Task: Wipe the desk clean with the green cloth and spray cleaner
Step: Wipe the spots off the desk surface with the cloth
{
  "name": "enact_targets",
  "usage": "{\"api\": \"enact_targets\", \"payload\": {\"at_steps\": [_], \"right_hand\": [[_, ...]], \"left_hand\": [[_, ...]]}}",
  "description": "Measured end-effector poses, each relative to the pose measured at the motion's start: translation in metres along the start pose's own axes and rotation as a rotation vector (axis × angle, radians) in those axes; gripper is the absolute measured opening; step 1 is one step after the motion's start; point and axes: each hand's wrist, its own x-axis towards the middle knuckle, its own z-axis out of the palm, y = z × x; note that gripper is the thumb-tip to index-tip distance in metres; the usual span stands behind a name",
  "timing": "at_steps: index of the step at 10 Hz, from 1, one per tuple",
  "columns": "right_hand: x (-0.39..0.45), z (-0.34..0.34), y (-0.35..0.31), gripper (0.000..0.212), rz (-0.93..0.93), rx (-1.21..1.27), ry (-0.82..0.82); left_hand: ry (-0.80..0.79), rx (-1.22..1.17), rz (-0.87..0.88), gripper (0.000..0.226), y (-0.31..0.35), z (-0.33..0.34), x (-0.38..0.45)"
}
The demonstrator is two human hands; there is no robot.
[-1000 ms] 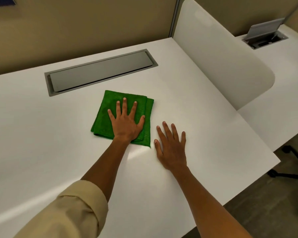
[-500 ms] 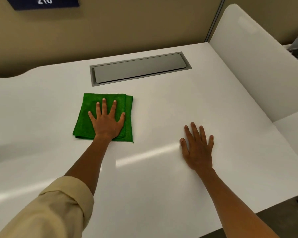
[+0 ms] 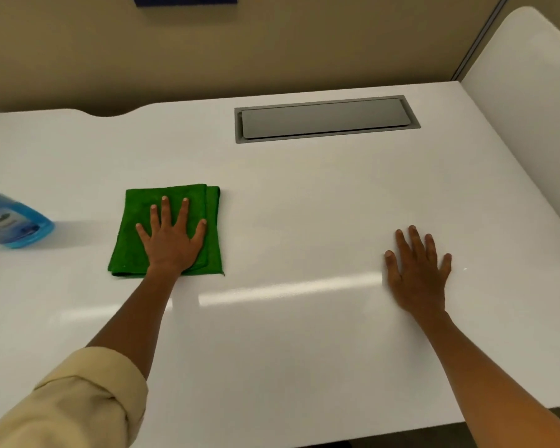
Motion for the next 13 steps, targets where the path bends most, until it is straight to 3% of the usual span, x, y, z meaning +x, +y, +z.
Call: {"api": "enact_targets", "payload": {"at_steps": [6, 10, 13], "right_hand": [[-0.005, 0.001, 0.001, 0.068, -0.033, 0.017, -0.006], [-0.006, -0.004, -0.002, 0.071, -0.049, 0.007, -0.049], [-0.007, -0.006, -0.001, 0.069, -0.066, 0.029, -0.108]], "left_hand": [[0.025, -0.012, -0.148, 0.078, -0.092, 0.002, -0.11], [0.02, 0.009, -0.152, 0.079, -0.053, 0.013, -0.17], [0.019, 0.026, 0.04, 0.074, 0.021, 0.024, -0.197]]}}
